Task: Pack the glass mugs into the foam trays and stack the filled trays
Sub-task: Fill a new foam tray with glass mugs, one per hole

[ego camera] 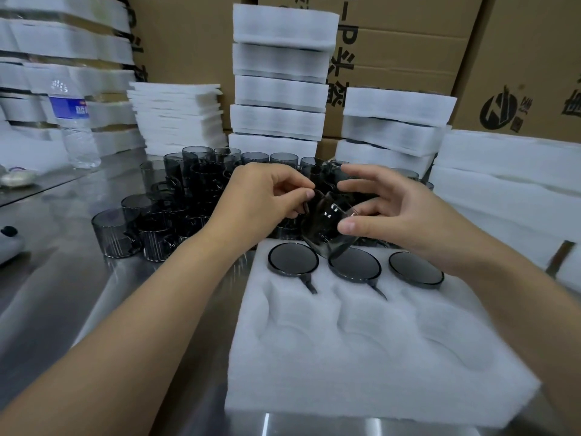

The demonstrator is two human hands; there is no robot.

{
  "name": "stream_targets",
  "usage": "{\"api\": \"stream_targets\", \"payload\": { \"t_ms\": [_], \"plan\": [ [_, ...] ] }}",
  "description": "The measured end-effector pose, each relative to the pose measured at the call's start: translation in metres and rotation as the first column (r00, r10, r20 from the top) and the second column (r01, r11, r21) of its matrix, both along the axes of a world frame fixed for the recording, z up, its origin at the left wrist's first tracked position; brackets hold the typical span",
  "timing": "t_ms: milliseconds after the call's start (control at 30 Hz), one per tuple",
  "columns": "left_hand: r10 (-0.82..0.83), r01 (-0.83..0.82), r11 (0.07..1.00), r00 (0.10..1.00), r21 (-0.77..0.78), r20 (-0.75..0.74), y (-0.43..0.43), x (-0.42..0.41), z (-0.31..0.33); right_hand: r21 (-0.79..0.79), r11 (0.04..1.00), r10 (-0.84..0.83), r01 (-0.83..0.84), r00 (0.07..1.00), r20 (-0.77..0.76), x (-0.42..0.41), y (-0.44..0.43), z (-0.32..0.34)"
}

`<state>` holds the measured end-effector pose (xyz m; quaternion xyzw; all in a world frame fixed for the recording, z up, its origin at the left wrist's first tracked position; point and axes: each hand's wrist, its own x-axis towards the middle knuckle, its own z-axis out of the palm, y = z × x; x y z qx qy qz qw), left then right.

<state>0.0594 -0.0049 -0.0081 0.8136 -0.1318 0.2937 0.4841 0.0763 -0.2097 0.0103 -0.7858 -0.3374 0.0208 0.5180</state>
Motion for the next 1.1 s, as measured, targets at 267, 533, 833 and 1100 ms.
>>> {"api": "stream_targets", "payload": {
  "t_ms": [267, 533, 833, 1100],
  "plan": [
    [-0.104, 0.108, 0.994, 0.985, 0.019, -0.135, 0.007, -0.006, 0.008, -0.037, 0.998, 0.052, -0.052, 0.999, -0.009, -0.011, 0.001, 0.006],
    [-0.354, 0.455, 0.889, 0.756, 0.053, -0.55, 0.033, -0.018, 0.023, -0.126, 0.943, 0.319, -0.309, 0.945, 0.075, -0.047, 0.014, 0.007],
    [-0.378, 0.61, 0.777, 0.649, 0.154, -0.66, 0.058, -0.026, 0.031, -0.303, 0.923, 0.287, -0.236, 0.948, 0.134, -0.059, 0.023, -0.003],
    [-0.25, 0.682, 0.688, 0.543, 0.247, -0.802, 0.052, -0.029, 0.033, -0.368, 0.903, 0.29, -0.221, 0.946, 0.144, -0.057, 0.024, -0.003]
  ]
}}
